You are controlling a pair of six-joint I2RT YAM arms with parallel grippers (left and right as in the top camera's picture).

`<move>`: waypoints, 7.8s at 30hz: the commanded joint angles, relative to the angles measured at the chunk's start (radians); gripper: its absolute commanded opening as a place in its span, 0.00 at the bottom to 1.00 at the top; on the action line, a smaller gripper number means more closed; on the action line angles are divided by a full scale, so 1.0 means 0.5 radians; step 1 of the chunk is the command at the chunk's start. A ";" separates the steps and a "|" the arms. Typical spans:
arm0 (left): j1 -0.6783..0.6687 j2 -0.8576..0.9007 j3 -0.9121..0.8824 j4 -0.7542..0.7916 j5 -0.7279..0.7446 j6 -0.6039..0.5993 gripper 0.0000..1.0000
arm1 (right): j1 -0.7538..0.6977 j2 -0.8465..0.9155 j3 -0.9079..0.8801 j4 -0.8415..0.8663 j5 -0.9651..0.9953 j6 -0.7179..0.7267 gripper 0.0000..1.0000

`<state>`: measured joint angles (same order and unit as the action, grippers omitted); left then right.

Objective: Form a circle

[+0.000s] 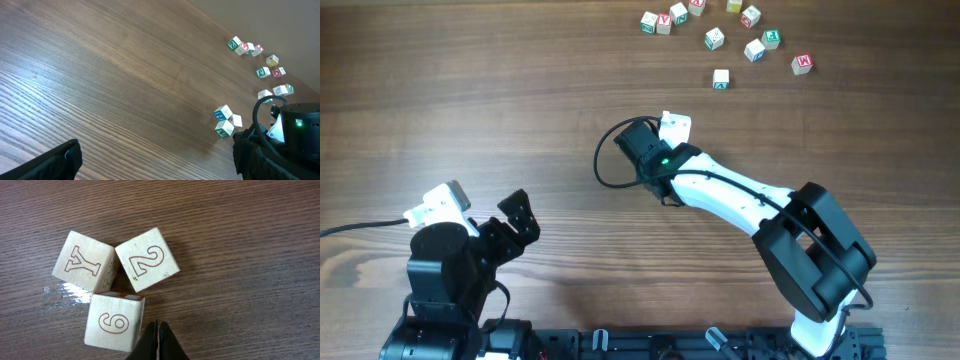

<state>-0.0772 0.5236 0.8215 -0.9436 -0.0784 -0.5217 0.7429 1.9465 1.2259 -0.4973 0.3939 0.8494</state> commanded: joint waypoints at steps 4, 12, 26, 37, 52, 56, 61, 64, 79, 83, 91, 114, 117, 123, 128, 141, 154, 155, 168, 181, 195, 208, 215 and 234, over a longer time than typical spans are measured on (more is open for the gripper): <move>0.002 -0.008 -0.014 -0.003 -0.018 -0.020 1.00 | -0.008 -0.043 0.018 0.031 0.027 -0.085 0.05; 0.002 -0.008 -0.014 -0.003 -0.018 -0.020 1.00 | -0.008 -0.039 0.018 0.052 0.011 -0.130 0.05; 0.002 -0.007 -0.014 -0.003 -0.019 -0.020 1.00 | -0.008 -0.006 0.018 0.055 -0.018 -0.123 0.05; 0.002 -0.007 -0.014 -0.003 -0.019 -0.020 1.00 | -0.017 -0.007 0.018 0.003 0.018 -0.055 0.05; 0.002 -0.008 -0.014 -0.003 -0.019 -0.020 1.00 | -0.114 -0.083 0.018 -0.134 -0.118 0.083 0.05; 0.002 -0.008 -0.014 -0.003 -0.018 -0.020 1.00 | -0.112 -0.043 0.018 -0.121 -0.185 0.084 0.05; 0.002 -0.008 -0.014 -0.003 -0.018 -0.020 1.00 | -0.111 -0.043 0.018 -0.106 -0.209 0.080 0.05; 0.002 -0.008 -0.014 -0.004 -0.019 -0.020 1.00 | -0.111 -0.043 0.018 -0.106 -0.208 0.047 0.05; 0.002 -0.008 -0.014 -0.004 -0.019 -0.020 1.00 | -0.116 -0.048 0.018 -0.107 -0.372 0.130 0.05; 0.002 -0.007 -0.014 -0.003 -0.019 -0.020 1.00 | -0.116 -0.048 0.018 -0.108 -0.372 0.257 0.05; 0.002 -0.008 -0.014 -0.003 -0.019 -0.020 1.00 | -0.114 -0.047 0.018 -0.076 -0.372 0.352 0.05; 0.002 -0.008 -0.014 -0.003 -0.018 -0.020 1.00 | -0.116 0.031 0.018 -0.027 -0.246 0.497 0.05; 0.002 -0.008 -0.014 -0.003 -0.018 -0.020 1.00 | -0.117 0.042 0.018 -0.024 -0.242 0.504 0.04; 0.002 -0.008 -0.014 -0.003 -0.018 -0.020 1.00 | -0.127 0.053 0.018 0.021 -0.235 0.500 0.05; 0.002 -0.008 -0.014 -0.003 -0.019 -0.020 1.00 | -0.127 0.053 0.018 0.027 -0.232 0.498 0.05; 0.002 -0.007 -0.014 -0.003 -0.019 -0.020 1.00 | -0.127 0.053 0.018 0.069 -0.204 0.454 0.05; 0.002 -0.008 -0.014 -0.003 -0.019 -0.020 1.00 | -0.127 0.053 0.018 0.082 -0.195 0.446 0.05; 0.002 -0.008 -0.014 -0.004 -0.019 -0.020 1.00 | -0.127 0.053 0.018 0.082 -0.190 0.446 0.05; 0.002 -0.007 -0.014 -0.003 -0.019 -0.020 1.00 | -0.127 0.053 0.018 0.105 -0.190 0.406 0.05; 0.002 -0.007 -0.014 -0.003 -0.019 -0.020 1.00 | -0.127 0.053 0.018 0.117 -0.189 0.394 0.05; 0.002 -0.008 -0.014 -0.003 -0.018 -0.020 1.00 | -0.127 0.045 0.021 0.050 -0.166 0.449 0.05; 0.002 -0.007 -0.014 -0.003 -0.018 -0.020 1.00 | -0.219 -0.097 0.021 -0.137 0.048 0.558 0.05; 0.002 -0.008 -0.014 -0.003 -0.018 -0.020 1.00 | -0.494 -0.095 0.020 -0.125 -0.300 0.441 0.05; 0.002 -0.008 -0.014 -0.003 -0.019 -0.020 1.00 | -0.865 -0.038 -0.085 0.340 -1.025 -0.327 0.05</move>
<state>-0.0772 0.5236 0.8215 -0.9440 -0.0784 -0.5217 0.3054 1.9224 1.1919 -0.3386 -0.0368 0.7620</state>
